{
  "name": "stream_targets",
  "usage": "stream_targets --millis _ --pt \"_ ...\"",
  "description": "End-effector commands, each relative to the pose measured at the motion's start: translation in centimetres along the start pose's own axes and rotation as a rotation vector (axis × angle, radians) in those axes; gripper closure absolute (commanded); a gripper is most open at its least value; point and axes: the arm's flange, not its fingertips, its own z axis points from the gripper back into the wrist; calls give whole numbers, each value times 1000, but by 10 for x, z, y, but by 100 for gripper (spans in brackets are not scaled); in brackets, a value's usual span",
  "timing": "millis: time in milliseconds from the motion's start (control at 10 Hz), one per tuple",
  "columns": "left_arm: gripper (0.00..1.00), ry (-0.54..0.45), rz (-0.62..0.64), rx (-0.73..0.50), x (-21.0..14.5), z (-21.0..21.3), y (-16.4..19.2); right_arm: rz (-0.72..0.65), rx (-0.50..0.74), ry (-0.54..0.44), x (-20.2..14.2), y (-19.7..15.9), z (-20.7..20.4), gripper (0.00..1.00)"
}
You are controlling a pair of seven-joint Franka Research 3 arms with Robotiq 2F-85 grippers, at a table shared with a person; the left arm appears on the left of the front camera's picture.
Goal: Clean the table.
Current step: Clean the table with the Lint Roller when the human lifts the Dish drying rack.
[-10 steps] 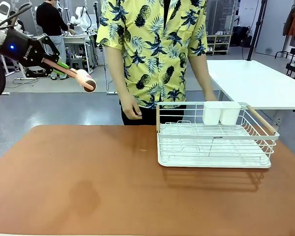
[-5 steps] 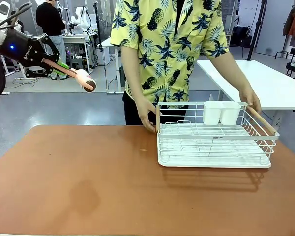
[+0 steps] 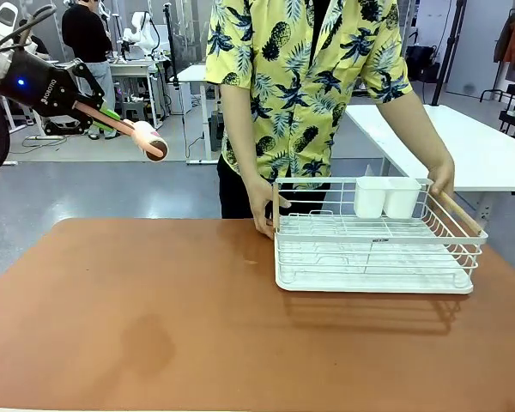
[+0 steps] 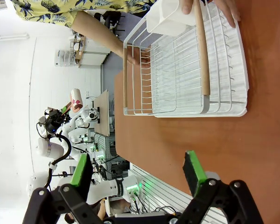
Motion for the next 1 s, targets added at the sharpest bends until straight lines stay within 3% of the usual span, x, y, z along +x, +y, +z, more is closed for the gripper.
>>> stream_targets --millis 0,900 --pt "99 -2 2 -2 0 1 0 16 13 -4 0 2 1 0" --pt "99 -2 2 -2 0 1 0 16 13 -4 0 2 1 0"
